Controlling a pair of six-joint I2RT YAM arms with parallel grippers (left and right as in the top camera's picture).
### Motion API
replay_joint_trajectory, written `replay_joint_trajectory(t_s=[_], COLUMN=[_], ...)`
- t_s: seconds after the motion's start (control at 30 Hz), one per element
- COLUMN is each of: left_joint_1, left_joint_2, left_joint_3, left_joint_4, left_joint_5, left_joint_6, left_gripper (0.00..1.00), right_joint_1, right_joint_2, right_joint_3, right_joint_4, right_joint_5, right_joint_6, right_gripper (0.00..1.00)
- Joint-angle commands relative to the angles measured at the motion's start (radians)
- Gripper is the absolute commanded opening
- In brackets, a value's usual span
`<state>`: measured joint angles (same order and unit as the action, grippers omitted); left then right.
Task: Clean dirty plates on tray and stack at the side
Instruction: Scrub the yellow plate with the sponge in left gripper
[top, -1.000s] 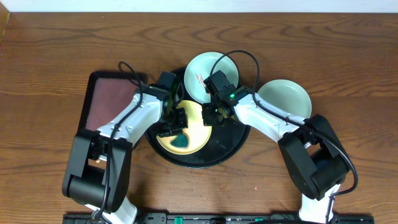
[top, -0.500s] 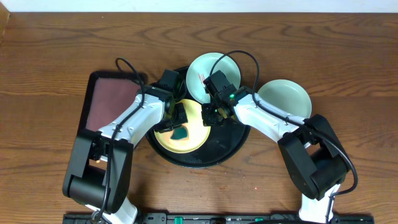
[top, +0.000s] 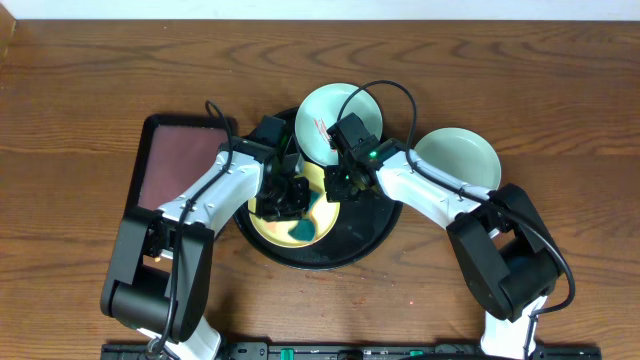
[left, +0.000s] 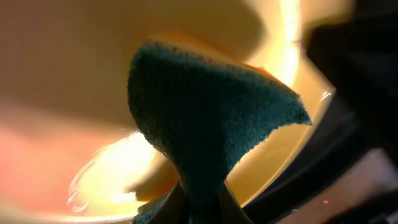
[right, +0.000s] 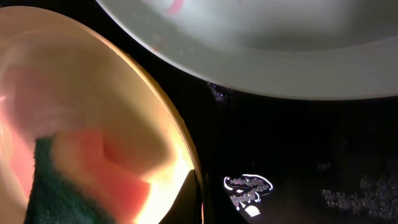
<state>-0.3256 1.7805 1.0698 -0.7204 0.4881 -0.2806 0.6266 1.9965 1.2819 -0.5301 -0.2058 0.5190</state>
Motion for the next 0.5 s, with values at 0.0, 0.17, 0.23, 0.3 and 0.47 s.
replay_joint_trajectory(t_s=[0.0, 0.17, 0.23, 0.3, 0.47], left_joint_1=[-0.001, -0.001, -0.001, -0.001, -0.001], left_joint_2=[0.013, 0.013, 0.013, 0.013, 0.013], left_joint_3=[-0.008, -0.008, -0.008, -0.008, -0.008], left_joint_4=[0.058, 0.101, 0.097, 0.08, -0.026], left_joint_5=[-0.01, -0.422, -0.568, -0.62, -0.658], left_joint_6=[0.032, -0.215, -0.302, -0.338, -0.402], left_gripper=[0.08, 0.07, 0.07, 0.07, 0.08], right_joint_1=[-0.003, -0.003, -0.003, -0.003, -0.003], right_joint_2=[0.027, 0.027, 0.027, 0.027, 0.027], right_joint_3=[0.009, 0.009, 0.009, 0.009, 0.009], right_joint_4=[-0.008, -0.008, -0.008, -0.008, -0.008], right_joint_5=[0.04, 0.04, 0.04, 0.04, 0.04], right_joint_6=[0.015, 0.015, 0.015, 0.015, 0.015], right_gripper=[0.01, 0.01, 0.01, 0.01, 0.01])
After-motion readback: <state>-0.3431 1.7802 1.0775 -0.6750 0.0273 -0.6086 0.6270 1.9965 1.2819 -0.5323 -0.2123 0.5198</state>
